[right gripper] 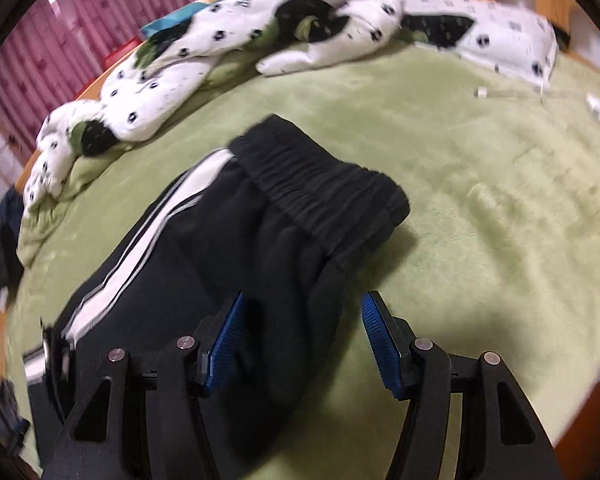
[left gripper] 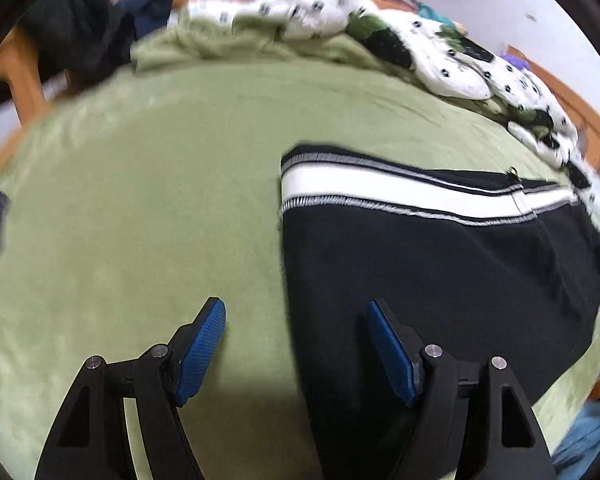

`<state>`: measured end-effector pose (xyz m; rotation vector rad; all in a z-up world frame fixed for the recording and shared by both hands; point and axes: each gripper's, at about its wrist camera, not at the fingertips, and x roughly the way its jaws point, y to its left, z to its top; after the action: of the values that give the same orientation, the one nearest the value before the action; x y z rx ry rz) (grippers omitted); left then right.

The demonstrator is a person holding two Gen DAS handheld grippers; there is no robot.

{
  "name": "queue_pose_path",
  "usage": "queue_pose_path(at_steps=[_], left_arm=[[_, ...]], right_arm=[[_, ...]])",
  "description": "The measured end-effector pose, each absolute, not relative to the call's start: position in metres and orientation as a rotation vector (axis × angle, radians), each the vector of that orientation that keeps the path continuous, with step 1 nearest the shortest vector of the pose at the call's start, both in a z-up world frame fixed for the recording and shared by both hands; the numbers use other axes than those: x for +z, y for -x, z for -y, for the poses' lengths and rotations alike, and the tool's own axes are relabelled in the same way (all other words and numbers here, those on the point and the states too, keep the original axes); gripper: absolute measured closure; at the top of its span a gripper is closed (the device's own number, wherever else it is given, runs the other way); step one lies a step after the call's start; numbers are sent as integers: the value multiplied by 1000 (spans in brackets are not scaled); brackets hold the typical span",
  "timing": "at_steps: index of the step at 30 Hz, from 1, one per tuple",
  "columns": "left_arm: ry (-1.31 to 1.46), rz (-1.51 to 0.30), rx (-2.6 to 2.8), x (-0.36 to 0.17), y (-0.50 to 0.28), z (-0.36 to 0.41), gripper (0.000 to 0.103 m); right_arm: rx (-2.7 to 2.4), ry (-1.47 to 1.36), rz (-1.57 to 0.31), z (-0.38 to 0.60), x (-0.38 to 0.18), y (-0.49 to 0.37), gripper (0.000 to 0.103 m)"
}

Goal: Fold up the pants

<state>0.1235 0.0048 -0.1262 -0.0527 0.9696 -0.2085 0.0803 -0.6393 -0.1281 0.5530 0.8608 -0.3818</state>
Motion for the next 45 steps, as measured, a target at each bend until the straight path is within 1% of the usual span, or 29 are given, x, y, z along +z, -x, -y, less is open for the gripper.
queue_pose_path(at_steps=[2,4,6,10,11,12,13,15,16,18,20,22,25,28,33,35,37,39,41,43,45], left_arm=[[119,-1015,-241,-140,-132,-10,32],[176,-1009,-266,-149,-135,-14,32],[195,-994,-295,-152,-137,-15,33],[203,-998,-350,-155,-147,-6,34],[205,-991,-357,-156,-147,-2,36],[206,-990,-365,-156,-148,0,46],[209,-995,-377,-156,-149,2,52],[213,-1005,-389,-154,-151,2,63],[222,-1005,-392,-153,-152,1,67],[275,-995,-391,-149,-151,-4,84],[306,-977,-401,-143,-149,-7,91],[296,-953,-399,-135,-145,-4,93],[279,-879,-412,-111,-135,2,93],[300,-868,-427,-91,-138,3,93],[394,-834,-464,-53,-151,-21,93],[386,-810,-443,-36,-152,-36,93],[356,-782,-403,-23,-148,-55,93],[312,-778,-307,-12,-145,-85,93],[312,-774,-236,-14,-143,-119,93],[305,-800,-181,-28,-144,-141,93],[323,-853,-134,-54,-148,-161,93]], right_arm=[[-363,-591,-855,646,-138,-90,44],[-358,-594,-836,648,-138,-98,44],[-361,-615,-826,650,-140,-104,39],[-390,-652,-790,651,-144,-110,39],[-398,-641,-789,650,-143,-111,39],[-405,-632,-790,649,-143,-112,42],[-411,-629,-786,649,-141,-112,46],[-421,-636,-775,650,-140,-108,54],[-418,-648,-771,651,-138,-107,56],[-419,-651,-758,650,-133,-105,59],[-419,-616,-723,641,-119,-103,63],[-405,-569,-676,627,-98,-102,68],[-391,-531,-590,601,-64,-96,70],[-367,-453,-517,562,-20,-97,71],[-250,-361,-436,491,47,-111,72],[-186,-350,-418,462,74,-118,72],[-108,-367,-395,441,89,-119,72],[-56,-377,-400,424,91,-120,73],[-31,-382,-428,414,78,-125,73],[-32,-361,-496,406,43,-137,72],[-56,-356,-579,406,7,-147,72]])
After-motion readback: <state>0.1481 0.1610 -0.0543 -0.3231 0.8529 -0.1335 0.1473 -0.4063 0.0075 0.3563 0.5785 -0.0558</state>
